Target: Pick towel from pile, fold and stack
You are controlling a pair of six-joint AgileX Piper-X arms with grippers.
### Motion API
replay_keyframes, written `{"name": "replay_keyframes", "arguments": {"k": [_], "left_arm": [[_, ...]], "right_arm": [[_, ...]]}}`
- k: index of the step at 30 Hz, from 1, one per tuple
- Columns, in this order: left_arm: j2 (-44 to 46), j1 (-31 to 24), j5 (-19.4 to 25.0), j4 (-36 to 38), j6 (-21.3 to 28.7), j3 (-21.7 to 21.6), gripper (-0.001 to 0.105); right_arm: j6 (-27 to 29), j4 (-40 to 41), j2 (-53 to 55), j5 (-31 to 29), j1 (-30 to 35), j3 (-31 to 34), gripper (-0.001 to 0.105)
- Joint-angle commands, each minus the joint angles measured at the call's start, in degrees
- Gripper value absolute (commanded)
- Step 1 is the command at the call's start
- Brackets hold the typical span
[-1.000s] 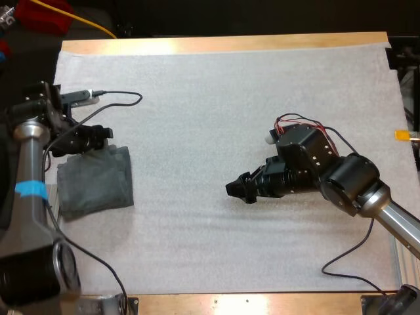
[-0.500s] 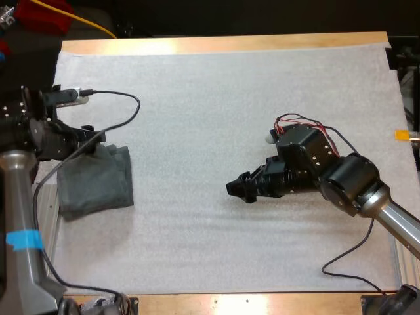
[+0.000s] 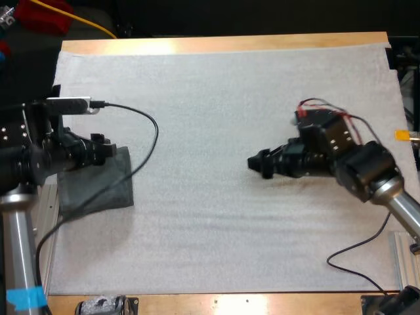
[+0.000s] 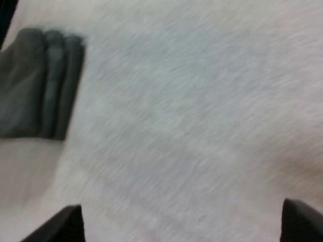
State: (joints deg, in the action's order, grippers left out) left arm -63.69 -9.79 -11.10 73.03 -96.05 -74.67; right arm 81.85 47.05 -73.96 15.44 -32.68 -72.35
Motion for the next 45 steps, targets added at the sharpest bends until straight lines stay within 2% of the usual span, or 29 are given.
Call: {"name": "replay_keyframes", "arguments": {"k": [1, 12, 26, 31, 35, 39, 45], "left_arm": [[1.03, 0.29, -0.22, 0.42, -0.50, -0.33, 0.068], [8.03, 0.30, -0.36, 1.93, -0.50, -0.33, 0.068], [11.36, 0.30, -3.47, 2.53, -1.08, -0.33, 0.068], [12.07, 2.90, -4.49, 2.53, -1.41, -0.33, 0.068], [13.61, 6.86, -1.12, 2.53, -0.45, -0.33, 0.068], [15.41, 7.80, 3.47, 2.40, -0.04, -0.33, 0.068], [20.73, 7.81, 4.56, 1.23, -0.04, -0.33, 0.068]], "right_arm": [[1.07, 1.40, 0.56, -0.06, 1.23, -0.17, 0.075], [6.49, 6.01, 2.62, -0.26, 11.96, -0.17, 0.075], [10.54, 10.64, 12.88, -0.26, 31.43, -0.17, 0.075], [11.10, 11.53, 15.73, -2.87, 33.18, -0.17, 0.075], [12.41, 12.57, 18.05, -4.91, 33.17, -0.17, 0.075], [13.61, 12.93, 20.44, -4.91, 33.07, -0.17, 0.075], [14.59, 13.23, 24.91, -4.91, 33.05, -0.17, 0.075]]}}
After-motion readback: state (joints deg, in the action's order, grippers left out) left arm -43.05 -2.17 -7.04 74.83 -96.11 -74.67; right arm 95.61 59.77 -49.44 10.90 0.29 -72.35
